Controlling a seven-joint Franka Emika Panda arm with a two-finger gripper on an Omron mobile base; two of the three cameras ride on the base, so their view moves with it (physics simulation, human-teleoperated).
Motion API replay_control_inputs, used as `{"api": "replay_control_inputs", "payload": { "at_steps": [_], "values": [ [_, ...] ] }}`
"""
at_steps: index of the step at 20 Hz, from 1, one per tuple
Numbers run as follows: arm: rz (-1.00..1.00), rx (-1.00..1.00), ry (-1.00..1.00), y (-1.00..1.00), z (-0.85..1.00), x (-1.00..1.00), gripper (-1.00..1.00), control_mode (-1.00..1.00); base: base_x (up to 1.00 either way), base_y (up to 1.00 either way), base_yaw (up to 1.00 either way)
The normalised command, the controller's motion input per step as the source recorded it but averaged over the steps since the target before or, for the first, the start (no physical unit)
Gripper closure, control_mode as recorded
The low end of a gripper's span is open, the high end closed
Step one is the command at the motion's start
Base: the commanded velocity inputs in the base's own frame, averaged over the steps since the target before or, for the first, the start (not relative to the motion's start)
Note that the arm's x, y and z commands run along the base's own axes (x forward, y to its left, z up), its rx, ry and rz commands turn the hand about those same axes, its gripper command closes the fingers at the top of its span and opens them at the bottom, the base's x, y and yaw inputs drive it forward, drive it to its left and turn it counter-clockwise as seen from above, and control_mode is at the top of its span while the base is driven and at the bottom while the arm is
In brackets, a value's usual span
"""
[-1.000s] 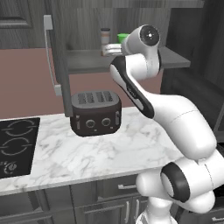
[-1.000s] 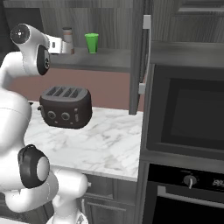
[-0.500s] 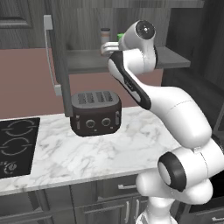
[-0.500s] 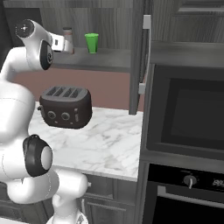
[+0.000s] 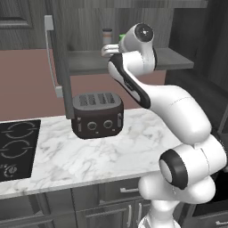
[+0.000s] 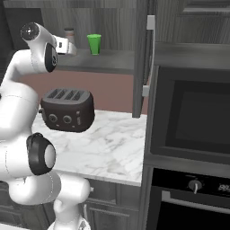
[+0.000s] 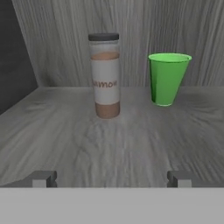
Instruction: Take the cinnamon bottle from the cabinet and place it on the dining table, next to the plate with the cupcake. Then take the chocolate from the dining counter and place it on the cupcake plate.
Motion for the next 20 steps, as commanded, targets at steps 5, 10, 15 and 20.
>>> {"api": "replay_control_inputs", "payload": {
  "at_steps": [5, 10, 15, 20],
  "values": [
    [0.00, 0.00, 0.02, 0.03, 0.00, 0.31, -1.00, -1.00, 0.00, 0.00, 0.00],
    [0.00, 0.00, 0.05, 0.09, 0.00, 0.27, -1.00, -1.00, 0.00, 0.00, 0.00],
    [0.00, -0.01, 0.02, 0.11, -0.01, 0.20, -1.00, -1.00, 0.00, 0.00, 0.00],
    [0.00, -0.04, 0.00, 0.04, -0.03, 0.17, -1.00, -1.00, 0.00, 0.00, 0.00]
  ]
}}
